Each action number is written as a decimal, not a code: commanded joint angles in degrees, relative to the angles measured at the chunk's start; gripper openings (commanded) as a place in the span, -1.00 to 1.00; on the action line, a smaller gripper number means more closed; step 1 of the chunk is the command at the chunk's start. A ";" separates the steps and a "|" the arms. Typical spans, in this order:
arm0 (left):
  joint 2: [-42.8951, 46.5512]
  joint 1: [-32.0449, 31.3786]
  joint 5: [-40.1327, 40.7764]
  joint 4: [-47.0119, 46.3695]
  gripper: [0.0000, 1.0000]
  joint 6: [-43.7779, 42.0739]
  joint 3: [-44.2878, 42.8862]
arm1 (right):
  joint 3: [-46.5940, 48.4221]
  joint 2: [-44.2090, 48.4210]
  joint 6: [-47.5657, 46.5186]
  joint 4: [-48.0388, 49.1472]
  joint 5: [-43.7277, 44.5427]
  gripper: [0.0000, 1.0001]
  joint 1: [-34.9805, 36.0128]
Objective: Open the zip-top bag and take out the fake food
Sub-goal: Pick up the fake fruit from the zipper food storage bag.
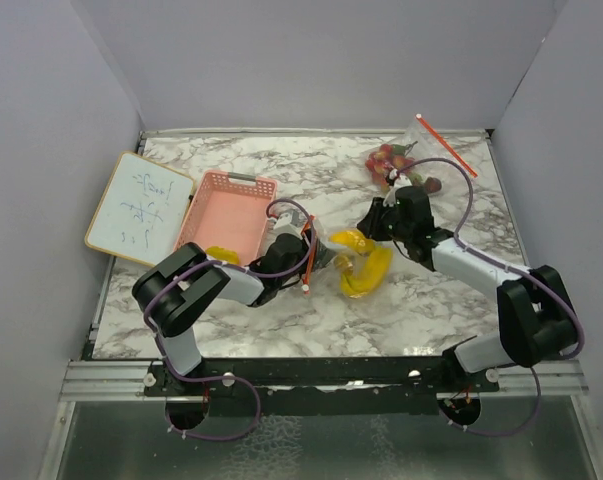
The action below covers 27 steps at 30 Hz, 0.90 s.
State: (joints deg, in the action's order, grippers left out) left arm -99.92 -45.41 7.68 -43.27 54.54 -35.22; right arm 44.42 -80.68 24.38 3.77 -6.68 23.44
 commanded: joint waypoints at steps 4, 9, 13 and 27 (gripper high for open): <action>-2.19 -0.25 -1.17 -2.85 0.20 0.30 -1.37 | -3.49 -5.57 2.60 2.15 1.11 -0.52 -0.08; -4.14 -0.23 -2.35 -4.12 0.30 0.44 -2.30 | -4.57 -12.05 1.56 5.64 -4.34 -0.53 -0.06; -4.37 -0.24 -2.24 -5.84 0.37 1.16 -1.13 | -6.45 -12.87 0.91 7.95 -7.06 -0.58 -0.06; -4.32 -0.21 -2.53 -6.50 0.42 0.88 -0.73 | -9.69 -10.92 -0.84 9.32 -8.88 -0.60 -0.10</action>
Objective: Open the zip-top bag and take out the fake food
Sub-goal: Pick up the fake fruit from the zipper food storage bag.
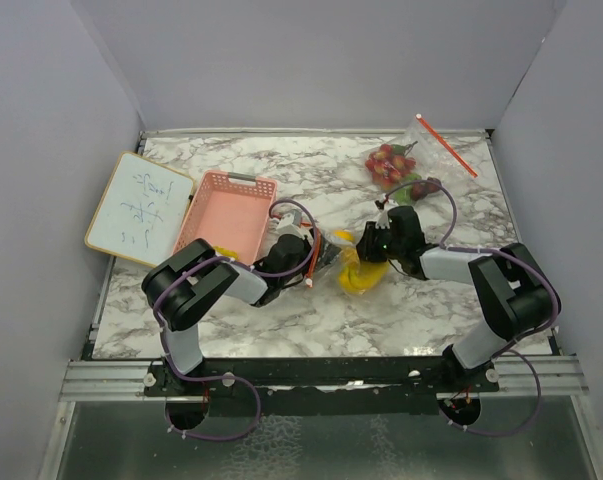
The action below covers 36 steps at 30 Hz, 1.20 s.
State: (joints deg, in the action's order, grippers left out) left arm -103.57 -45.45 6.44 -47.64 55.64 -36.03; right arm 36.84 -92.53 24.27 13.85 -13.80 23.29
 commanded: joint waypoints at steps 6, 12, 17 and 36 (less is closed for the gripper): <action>-1.32 -0.17 -2.33 -3.56 0.03 0.48 0.20 | -2.82 1.55 -0.51 -0.73 -1.46 -0.60 0.08; 3.12 -0.17 -2.12 -1.47 -0.11 -1.04 2.67 | -2.60 0.16 0.02 0.06 -1.01 -0.62 0.09; 10.76 -0.17 -1.35 2.13 -0.22 -2.85 6.82 | -1.92 -0.50 0.49 0.66 -1.25 -0.62 0.08; 49.69 -0.08 16.76 53.39 -0.22 -13.04 5.67 | 1.30 -3.83 -0.27 0.55 -3.66 -0.63 -1.47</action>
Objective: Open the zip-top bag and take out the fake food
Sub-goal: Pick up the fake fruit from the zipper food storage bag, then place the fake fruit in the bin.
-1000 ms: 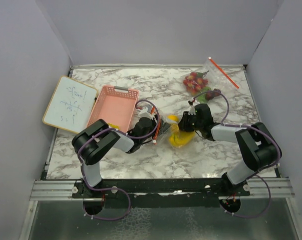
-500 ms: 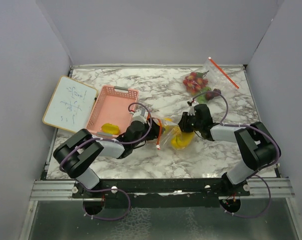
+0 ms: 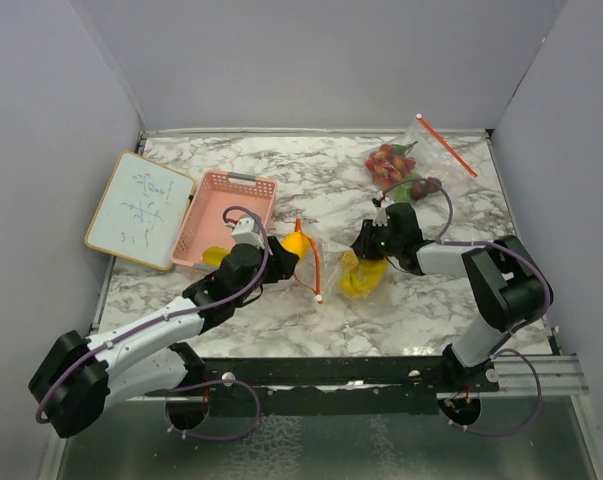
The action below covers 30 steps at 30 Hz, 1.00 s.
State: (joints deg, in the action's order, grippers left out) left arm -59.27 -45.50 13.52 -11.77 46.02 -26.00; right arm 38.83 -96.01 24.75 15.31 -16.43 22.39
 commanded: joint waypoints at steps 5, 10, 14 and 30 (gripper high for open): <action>9.96 0.05 19.25 32.25 -0.22 -4.11 -10.41 | -0.91 0.59 -0.88 -1.23 -1.30 -0.63 -0.60; 11.87 1.32 27.90 36.60 -0.21 -5.96 -13.56 | -0.98 1.21 -0.50 -1.01 -1.94 -0.63 -0.61; 8.74 8.28 27.03 33.20 -0.18 -8.58 -14.28 | -1.79 1.58 -0.06 -0.45 -2.71 -0.63 -0.61; 1.96 18.51 6.78 20.82 0.71 -10.28 -11.99 | -5.32 7.43 -0.43 1.36 -1.55 -0.63 -0.61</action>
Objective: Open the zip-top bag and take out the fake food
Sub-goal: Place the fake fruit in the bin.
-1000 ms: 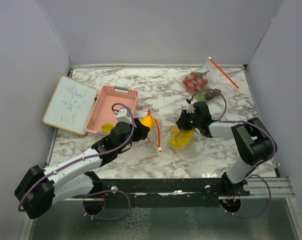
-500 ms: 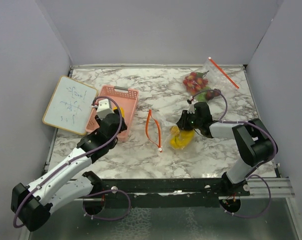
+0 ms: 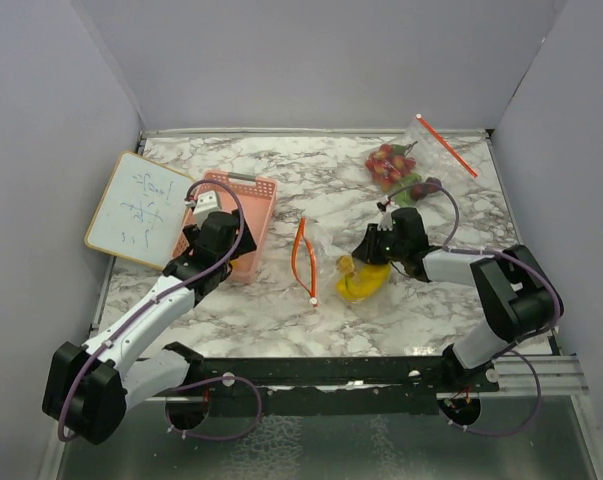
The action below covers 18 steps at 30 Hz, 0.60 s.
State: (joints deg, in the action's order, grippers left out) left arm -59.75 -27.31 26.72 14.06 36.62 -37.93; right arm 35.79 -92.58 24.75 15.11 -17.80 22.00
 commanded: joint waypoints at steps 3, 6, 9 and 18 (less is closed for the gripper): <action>3.77 0.00 -14.56 -9.71 0.34 -1.15 1.74 | -2.30 7.03 -0.11 1.13 -0.09 -0.63 -0.24; 2.06 -3.20 -18.54 -10.55 0.14 -1.14 1.68 | -0.25 8.93 -0.58 -1.66 -0.06 -0.62 -0.21; -0.12 -9.25 -16.78 -11.23 -0.16 -0.83 2.89 | 0.65 11.00 -0.80 -3.47 0.22 -0.62 -0.20; -9.65 -16.91 -17.62 -20.02 -0.48 2.68 7.41 | -1.47 19.87 0.11 -3.49 -2.13 -0.58 -0.24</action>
State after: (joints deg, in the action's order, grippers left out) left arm -66.81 -42.48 10.33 -1.10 38.28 -30.35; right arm 34.44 -76.42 25.45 12.84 -17.91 22.00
